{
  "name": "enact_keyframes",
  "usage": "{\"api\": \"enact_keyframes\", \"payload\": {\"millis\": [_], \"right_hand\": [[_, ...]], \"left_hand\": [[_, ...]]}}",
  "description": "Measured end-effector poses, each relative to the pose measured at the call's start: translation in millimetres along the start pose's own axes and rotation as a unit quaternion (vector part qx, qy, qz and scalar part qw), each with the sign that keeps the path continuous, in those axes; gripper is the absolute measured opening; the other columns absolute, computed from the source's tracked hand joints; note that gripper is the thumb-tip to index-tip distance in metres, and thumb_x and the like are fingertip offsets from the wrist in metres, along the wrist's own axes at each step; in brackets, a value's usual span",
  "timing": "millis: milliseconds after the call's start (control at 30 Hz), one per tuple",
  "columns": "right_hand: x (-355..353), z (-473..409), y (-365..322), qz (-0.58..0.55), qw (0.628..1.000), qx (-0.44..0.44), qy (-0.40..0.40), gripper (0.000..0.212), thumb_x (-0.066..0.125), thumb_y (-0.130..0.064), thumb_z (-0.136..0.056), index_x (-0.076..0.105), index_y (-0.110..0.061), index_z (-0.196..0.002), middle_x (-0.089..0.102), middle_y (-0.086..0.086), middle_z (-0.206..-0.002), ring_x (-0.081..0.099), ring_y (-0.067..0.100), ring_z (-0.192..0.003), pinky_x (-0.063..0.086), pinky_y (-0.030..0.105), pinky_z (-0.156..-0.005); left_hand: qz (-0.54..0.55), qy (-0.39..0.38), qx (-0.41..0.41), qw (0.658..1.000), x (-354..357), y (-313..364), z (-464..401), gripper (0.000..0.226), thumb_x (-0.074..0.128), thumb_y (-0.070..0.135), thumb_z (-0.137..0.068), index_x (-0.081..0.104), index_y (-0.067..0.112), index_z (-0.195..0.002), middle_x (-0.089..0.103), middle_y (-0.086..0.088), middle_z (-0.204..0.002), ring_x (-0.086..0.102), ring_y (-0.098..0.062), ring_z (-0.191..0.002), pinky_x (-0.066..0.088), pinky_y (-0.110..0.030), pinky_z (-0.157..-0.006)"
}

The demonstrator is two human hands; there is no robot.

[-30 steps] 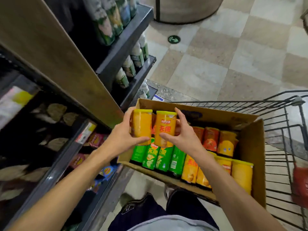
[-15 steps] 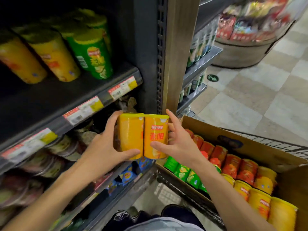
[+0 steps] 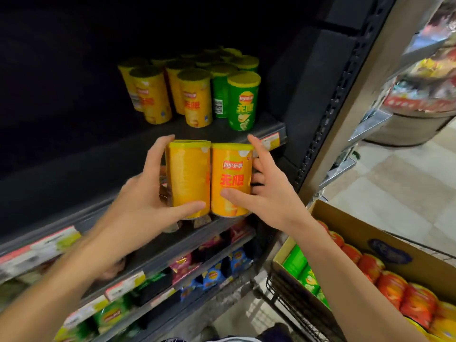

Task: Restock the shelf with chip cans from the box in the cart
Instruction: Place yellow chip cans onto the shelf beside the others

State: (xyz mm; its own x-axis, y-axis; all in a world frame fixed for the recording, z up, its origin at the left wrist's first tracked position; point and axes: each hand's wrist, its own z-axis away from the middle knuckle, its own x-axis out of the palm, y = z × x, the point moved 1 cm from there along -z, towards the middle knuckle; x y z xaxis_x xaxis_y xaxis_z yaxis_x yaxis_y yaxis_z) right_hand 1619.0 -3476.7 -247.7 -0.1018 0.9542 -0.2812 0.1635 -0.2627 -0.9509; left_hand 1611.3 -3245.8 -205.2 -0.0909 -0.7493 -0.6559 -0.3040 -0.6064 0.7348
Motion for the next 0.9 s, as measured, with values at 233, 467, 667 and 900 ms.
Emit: {"api": "enact_keyframes", "payload": {"millis": [233,467,667,900], "right_hand": [[30,-36,-34,0.038,0.996,-0.078,-0.009,0.103,0.081,-0.033,-0.08,0.01,-0.05,-0.152,0.054,-0.032,-0.127,0.063,0.004,-0.113,0.056,0.042,-0.094],[53,-73,-51,0.081,0.993,-0.087,0.005,0.099,0.076,-0.063,-0.063,0.007,-0.078,-0.132,0.047,-0.016,-0.143,0.049,0.025,-0.131,0.049,0.056,-0.098],[73,-92,-49,0.081,0.993,-0.085,0.025,0.099,0.077,-0.058,-0.065,0.013,-0.066,-0.141,0.049,-0.009,-0.14,0.051,0.026,-0.127,0.05,0.058,-0.095],[104,-104,-36,0.067,0.99,-0.116,0.04,0.096,0.084,-0.029,-0.075,0.02,-0.049,-0.144,0.049,-0.006,-0.139,0.056,0.019,-0.121,0.055,0.05,-0.091]], "left_hand": [[-0.024,0.069,0.026,0.997,-43,-8,3,0.106,0.082,0.047,-0.065,0.007,0.06,-0.139,0.056,0.027,-0.106,0.068,-0.001,-0.074,0.058,-0.028,-0.066],[-0.032,0.123,0.036,0.991,-64,-20,-11,0.097,0.082,0.041,-0.069,0.009,0.063,-0.129,0.053,0.03,-0.099,0.064,0.008,-0.081,0.052,-0.012,-0.059],[-0.061,0.159,0.019,0.985,-64,-43,-24,0.103,0.084,0.035,-0.071,0.01,0.041,-0.141,0.049,0.012,-0.111,0.063,-0.012,-0.089,0.056,-0.032,-0.074],[-0.025,0.195,0.018,0.98,-59,-75,-31,0.096,0.085,0.021,-0.074,0.013,0.038,-0.136,0.047,0.004,-0.115,0.062,-0.007,-0.085,0.052,-0.023,-0.065]]}}
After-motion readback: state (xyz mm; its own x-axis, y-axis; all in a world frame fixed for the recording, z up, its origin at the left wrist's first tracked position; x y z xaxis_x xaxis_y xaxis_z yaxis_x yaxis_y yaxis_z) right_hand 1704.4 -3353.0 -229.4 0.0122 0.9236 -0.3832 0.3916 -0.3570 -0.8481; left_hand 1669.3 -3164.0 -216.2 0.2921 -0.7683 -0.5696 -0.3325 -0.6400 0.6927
